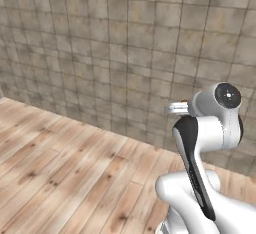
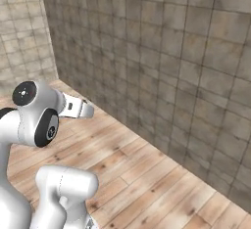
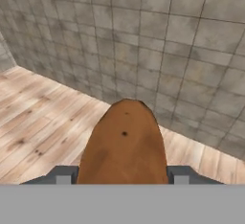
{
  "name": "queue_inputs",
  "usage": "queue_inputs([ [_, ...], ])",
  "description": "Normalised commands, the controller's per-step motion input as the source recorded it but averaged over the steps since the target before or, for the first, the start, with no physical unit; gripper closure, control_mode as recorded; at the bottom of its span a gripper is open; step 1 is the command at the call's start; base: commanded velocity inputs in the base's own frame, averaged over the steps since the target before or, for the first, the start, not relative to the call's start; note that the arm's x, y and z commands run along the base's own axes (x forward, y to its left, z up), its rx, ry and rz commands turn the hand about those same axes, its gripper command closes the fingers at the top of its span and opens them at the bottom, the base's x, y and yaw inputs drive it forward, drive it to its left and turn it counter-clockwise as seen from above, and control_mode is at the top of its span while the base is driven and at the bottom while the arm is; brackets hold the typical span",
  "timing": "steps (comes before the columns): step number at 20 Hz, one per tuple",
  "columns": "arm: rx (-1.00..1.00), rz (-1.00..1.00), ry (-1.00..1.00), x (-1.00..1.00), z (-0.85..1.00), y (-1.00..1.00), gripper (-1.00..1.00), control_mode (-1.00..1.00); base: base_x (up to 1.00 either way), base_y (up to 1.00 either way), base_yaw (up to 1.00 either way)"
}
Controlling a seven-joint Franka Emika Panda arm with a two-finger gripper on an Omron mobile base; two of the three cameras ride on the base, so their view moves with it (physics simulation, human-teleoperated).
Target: Pick potato from the fridge and place it on the plate on the counter.
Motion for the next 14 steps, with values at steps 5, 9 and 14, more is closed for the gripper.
queue_inputs([
  [5, 0.00, 0.00, 0.00, 0.00, 0.00, 0.00, 1.00, 1.00, 0.54, 0.24, 0.37],
  [9, 0.00, 0.00, 0.00, 0.00, 0.00, 0.00, 1.00, 1.00, 0.53, 0.26, 0.36],
  [14, 0.00, 0.00, 0.00, 0.00, 0.00, 0.00, 1.00, 1.00, 0.50, 0.23, 0.37],
])
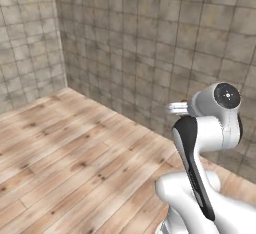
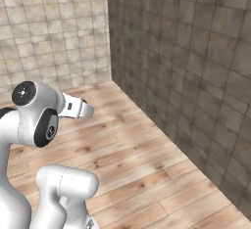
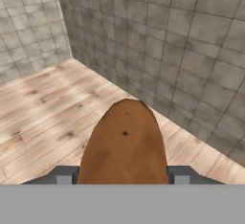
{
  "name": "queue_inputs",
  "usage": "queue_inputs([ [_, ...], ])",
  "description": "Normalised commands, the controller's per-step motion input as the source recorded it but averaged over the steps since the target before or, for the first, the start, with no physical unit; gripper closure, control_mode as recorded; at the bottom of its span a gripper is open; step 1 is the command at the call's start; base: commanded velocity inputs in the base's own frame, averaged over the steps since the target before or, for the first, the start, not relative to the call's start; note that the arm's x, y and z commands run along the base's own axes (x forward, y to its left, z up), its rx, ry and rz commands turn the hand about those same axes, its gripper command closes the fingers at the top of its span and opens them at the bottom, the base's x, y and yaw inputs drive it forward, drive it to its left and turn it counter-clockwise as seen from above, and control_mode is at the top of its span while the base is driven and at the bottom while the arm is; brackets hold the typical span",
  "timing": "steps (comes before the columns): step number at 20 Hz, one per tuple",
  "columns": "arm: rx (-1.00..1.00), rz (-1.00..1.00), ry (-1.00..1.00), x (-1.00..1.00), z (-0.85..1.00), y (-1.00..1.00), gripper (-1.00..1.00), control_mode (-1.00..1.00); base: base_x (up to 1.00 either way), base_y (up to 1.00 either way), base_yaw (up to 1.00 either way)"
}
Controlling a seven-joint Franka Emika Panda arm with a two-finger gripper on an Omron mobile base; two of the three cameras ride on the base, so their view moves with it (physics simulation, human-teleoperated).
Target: Pick potato from the fridge and place it on the plate on the counter.
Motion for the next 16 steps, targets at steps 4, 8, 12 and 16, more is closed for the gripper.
queue_inputs([
  [4, 0.00, 0.00, 0.00, 0.00, 0.00, 0.00, 1.00, 1.00, 0.59, 0.06, 0.37],
  [8, 0.00, 0.00, 0.00, 0.00, 0.00, 0.00, 1.00, 1.00, 0.68, 0.00, 0.36],
  [12, 0.00, 0.00, 0.00, 0.00, 0.00, 0.00, 1.00, 1.00, 0.78, 0.00, 0.35],
  [16, 0.00, 0.00, 0.00, 0.00, 0.00, 0.00, 1.00, 1.00, 0.79, 0.00, 0.35],
])
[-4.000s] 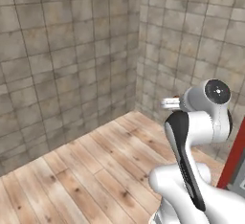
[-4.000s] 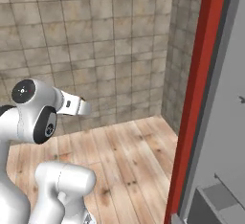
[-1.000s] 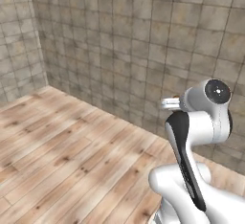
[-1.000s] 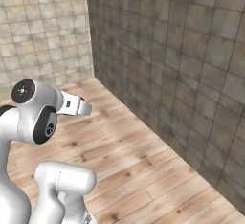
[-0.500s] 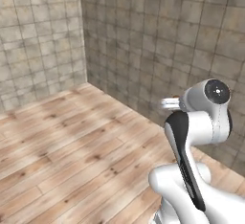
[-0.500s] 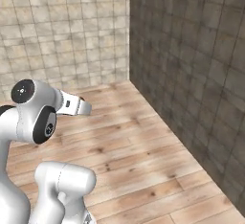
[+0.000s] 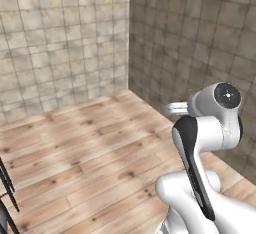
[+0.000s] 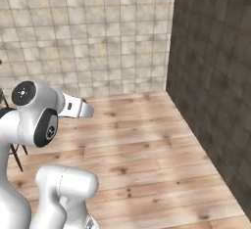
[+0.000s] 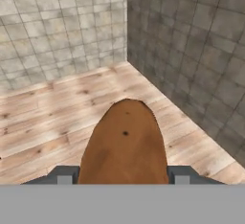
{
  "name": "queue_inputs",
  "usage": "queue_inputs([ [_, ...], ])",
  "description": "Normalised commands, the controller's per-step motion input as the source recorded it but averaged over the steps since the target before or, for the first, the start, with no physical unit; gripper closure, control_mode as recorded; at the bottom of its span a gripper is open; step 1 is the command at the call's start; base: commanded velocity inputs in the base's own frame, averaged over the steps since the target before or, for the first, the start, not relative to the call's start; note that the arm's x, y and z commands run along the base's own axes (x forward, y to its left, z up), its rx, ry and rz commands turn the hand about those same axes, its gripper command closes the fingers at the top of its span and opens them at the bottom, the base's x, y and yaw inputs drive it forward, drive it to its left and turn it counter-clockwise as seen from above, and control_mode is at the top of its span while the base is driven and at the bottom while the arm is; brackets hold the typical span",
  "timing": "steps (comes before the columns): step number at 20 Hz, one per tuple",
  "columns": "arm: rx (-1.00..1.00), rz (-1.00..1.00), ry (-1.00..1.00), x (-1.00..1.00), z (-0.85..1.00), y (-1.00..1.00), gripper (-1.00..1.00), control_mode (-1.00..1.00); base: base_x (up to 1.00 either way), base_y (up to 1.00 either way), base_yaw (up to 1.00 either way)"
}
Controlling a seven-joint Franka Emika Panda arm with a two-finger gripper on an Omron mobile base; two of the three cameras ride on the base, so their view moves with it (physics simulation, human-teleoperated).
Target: Pick potato from the fridge and place it on the plate on the counter.
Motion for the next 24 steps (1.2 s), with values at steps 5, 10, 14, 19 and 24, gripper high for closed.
queue_inputs([
  [5, 0.00, 0.00, 0.00, 0.00, 0.00, 0.00, 1.00, 1.00, 0.78, 0.00, 0.35],
  [10, 0.00, 0.00, 0.00, 0.00, 0.00, 0.00, 1.00, 1.00, 0.78, 0.00, 0.35],
  [14, 0.00, 0.00, 0.00, 0.00, 0.00, 0.00, 1.00, 1.00, 0.76, -0.03, 0.35],
  [19, 0.00, 0.00, 0.00, 0.00, 0.00, 0.00, 1.00, 1.00, 0.73, -0.09, 0.36],
  [24, 0.00, 0.00, 0.00, 0.00, 0.00, 0.00, 1.00, 1.00, 0.70, -0.11, 0.36],
])
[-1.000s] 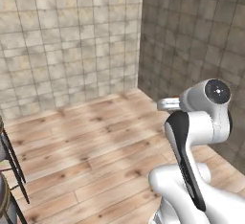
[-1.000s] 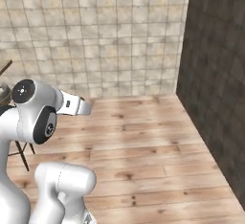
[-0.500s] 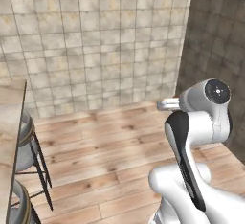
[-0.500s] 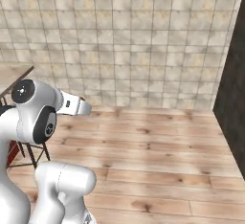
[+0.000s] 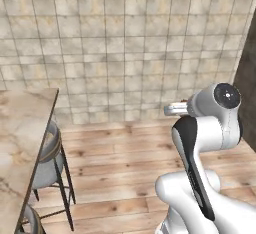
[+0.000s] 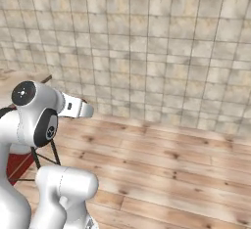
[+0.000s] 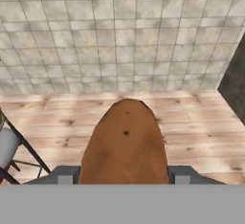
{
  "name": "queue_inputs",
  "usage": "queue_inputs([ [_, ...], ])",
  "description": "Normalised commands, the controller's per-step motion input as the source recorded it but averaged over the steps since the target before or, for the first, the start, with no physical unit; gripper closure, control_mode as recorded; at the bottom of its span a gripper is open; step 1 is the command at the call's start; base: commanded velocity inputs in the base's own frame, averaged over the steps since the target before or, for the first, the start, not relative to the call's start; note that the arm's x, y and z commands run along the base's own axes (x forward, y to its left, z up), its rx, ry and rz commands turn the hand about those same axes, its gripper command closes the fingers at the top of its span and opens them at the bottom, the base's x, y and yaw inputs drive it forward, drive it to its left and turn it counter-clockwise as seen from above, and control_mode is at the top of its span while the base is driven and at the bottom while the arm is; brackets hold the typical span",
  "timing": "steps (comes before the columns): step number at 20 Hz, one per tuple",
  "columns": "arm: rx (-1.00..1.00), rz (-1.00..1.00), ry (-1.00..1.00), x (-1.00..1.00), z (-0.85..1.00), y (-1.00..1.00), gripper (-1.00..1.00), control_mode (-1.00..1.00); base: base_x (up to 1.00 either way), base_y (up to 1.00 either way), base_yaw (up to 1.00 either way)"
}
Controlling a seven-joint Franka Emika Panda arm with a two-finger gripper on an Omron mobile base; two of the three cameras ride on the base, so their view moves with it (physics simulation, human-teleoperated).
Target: Pick potato from the fridge and place it on the plate on the counter.
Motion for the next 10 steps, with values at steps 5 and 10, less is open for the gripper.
queue_inputs([
  [5, 0.00, 0.00, 0.00, 0.00, 0.00, 0.00, 1.00, 1.00, 0.66, -0.20, 0.37],
  [10, 0.00, 0.00, 0.00, 0.00, 0.00, 0.00, 1.00, 1.00, 0.63, -0.32, 0.37],
])
